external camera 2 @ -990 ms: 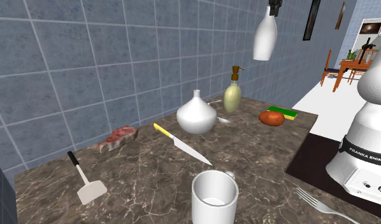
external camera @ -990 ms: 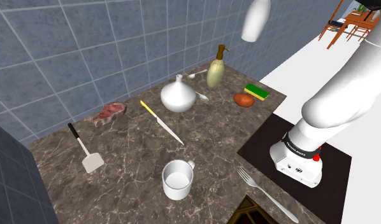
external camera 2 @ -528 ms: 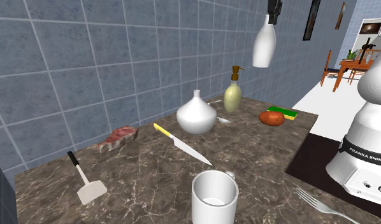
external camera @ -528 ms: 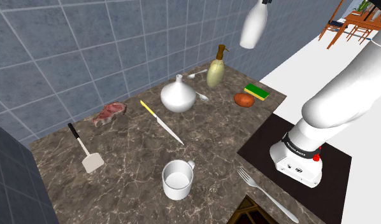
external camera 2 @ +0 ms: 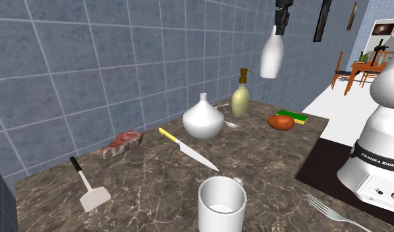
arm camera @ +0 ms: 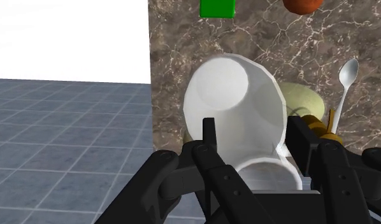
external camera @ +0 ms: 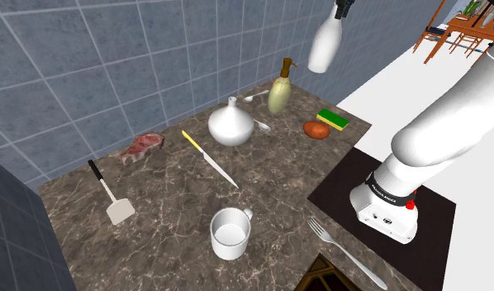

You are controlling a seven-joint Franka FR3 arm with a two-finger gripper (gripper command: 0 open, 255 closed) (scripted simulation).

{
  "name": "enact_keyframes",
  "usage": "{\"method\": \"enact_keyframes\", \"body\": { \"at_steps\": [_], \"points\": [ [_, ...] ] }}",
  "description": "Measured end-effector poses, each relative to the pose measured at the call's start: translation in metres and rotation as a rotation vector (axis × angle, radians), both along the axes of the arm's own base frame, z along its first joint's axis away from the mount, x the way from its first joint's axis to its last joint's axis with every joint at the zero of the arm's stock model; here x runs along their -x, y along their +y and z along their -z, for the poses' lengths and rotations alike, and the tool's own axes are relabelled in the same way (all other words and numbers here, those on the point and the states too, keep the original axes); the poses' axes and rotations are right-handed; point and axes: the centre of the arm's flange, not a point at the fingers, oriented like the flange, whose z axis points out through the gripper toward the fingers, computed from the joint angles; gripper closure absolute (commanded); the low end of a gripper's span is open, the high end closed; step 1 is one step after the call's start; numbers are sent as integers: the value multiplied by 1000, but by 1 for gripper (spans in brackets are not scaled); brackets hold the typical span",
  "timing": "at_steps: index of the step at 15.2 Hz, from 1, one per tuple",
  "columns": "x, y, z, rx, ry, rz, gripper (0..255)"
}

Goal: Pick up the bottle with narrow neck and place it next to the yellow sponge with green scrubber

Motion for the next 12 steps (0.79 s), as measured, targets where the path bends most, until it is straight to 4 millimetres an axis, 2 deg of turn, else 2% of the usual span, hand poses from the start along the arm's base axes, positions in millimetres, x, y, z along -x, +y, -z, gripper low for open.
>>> {"method": "enact_keyframes", "body": {
  "at_steps": [12],
  "points": [
    [-1, 1, 63, 0, 0, 0, 255]
  ]
}}
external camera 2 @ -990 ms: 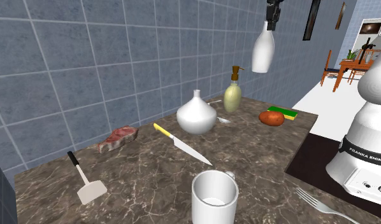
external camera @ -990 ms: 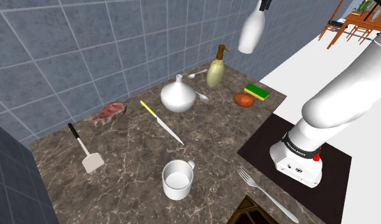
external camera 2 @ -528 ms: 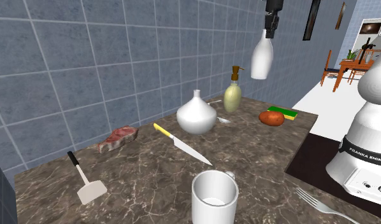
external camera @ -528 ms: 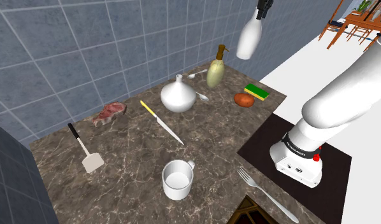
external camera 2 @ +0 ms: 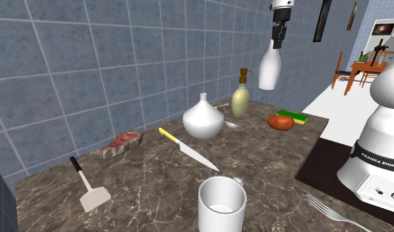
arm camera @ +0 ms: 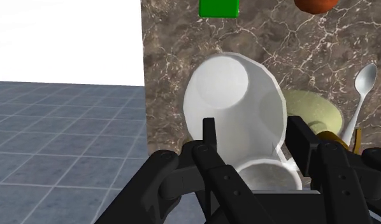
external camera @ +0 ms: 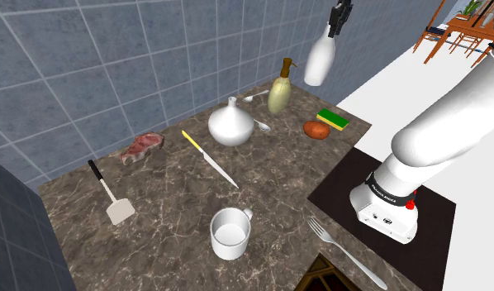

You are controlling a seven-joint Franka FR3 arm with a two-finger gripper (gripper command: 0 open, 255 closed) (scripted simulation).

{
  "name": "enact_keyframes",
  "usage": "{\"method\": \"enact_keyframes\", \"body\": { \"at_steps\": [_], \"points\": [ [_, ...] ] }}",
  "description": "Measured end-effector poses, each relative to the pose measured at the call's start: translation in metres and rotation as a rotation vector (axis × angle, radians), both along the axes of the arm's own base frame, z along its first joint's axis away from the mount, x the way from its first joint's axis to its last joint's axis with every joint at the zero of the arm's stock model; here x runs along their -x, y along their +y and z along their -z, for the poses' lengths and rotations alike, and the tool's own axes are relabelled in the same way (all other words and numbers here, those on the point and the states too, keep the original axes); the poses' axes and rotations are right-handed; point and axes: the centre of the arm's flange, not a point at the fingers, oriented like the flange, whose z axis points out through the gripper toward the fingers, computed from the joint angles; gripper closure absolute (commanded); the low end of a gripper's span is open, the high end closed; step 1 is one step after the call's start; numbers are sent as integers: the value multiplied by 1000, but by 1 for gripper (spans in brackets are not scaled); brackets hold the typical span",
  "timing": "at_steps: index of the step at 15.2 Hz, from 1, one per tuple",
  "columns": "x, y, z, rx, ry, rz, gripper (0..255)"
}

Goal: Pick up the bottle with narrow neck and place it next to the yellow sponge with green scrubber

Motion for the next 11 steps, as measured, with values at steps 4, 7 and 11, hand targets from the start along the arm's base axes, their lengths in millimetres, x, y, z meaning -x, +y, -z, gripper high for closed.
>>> {"method": "enact_keyframes", "body": {
  "at_steps": [4, 7, 11],
  "points": [
    [1, -1, 22, 0, 0, 0, 255],
    [1, -1, 37, 0, 0, 0, 255],
    [1, -1, 56, 0, 0, 0, 255]
  ]
}}
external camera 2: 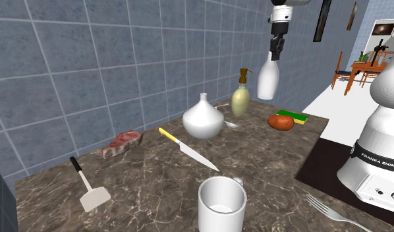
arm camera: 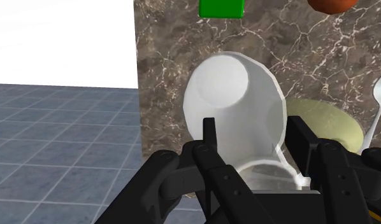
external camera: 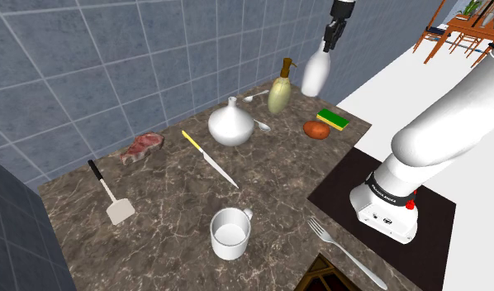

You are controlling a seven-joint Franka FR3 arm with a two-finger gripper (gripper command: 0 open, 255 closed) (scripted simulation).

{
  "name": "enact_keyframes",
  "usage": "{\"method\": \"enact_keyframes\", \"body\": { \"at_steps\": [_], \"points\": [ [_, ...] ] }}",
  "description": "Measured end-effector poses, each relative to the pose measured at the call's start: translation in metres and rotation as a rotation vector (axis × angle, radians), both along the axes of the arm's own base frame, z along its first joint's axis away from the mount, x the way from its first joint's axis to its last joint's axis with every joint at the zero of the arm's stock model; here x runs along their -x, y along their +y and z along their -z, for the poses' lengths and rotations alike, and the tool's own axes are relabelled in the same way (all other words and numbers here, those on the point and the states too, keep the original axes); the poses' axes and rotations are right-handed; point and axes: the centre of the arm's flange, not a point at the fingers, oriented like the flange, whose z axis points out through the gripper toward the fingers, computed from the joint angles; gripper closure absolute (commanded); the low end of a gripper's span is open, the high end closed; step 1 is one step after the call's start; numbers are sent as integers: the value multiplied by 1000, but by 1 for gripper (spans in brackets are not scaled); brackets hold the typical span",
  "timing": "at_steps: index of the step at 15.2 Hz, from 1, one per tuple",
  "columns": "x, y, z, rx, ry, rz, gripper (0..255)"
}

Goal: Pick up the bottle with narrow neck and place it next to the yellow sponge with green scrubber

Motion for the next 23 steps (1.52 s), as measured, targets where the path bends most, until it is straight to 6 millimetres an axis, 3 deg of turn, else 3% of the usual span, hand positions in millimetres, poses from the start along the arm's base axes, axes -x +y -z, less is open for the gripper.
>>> {"method": "enact_keyframes", "body": {
  "at_steps": [13, 20, 21, 23],
  "points": [
    [1, 0, 68, 0, 0, 0, 255],
    [0, 0, 73, 0, 0, 0, 255],
    [0, 0, 73, 0, 0, 0, 0],
    [0, 0, 73, 0, -1, 0, 0]
  ]
}}
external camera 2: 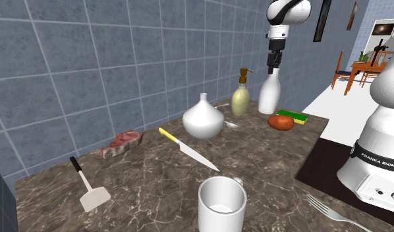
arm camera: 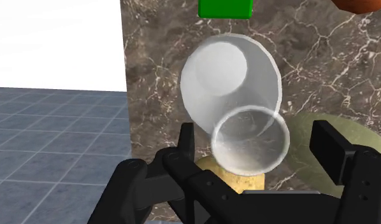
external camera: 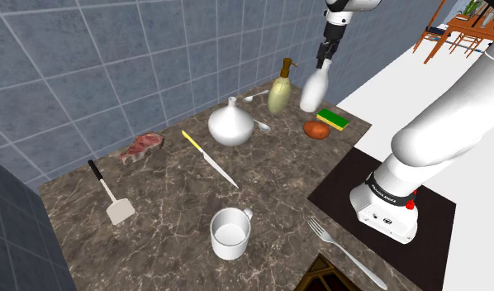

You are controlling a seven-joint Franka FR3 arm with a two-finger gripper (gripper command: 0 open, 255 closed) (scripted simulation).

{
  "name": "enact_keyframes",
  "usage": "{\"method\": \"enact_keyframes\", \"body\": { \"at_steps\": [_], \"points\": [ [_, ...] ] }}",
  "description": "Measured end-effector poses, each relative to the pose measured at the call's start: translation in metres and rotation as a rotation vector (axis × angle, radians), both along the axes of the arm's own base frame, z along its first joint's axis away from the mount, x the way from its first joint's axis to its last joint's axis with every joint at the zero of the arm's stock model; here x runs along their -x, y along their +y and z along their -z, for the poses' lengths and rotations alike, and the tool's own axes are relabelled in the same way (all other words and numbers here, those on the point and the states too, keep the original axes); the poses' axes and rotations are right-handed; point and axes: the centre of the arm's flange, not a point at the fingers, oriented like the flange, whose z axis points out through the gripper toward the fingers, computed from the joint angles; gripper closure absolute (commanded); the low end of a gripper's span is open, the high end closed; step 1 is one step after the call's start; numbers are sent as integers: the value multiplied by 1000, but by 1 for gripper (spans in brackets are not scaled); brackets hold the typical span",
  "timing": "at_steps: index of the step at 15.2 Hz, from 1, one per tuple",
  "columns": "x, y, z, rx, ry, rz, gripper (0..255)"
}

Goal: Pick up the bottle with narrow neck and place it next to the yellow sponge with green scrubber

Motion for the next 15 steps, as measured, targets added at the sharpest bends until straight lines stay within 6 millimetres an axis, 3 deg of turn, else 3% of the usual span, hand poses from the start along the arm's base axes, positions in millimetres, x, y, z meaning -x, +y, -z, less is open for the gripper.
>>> {"method": "enact_keyframes", "body": {
  "at_steps": [4, 9, 15],
  "points": [
    [0, 0, 0, 0, 0, 0, 0],
    [-1, -1, -46, 1, -1, 0, 0],
    [-2, -1, -50, 0, 0, 0, 0]
  ]
}}
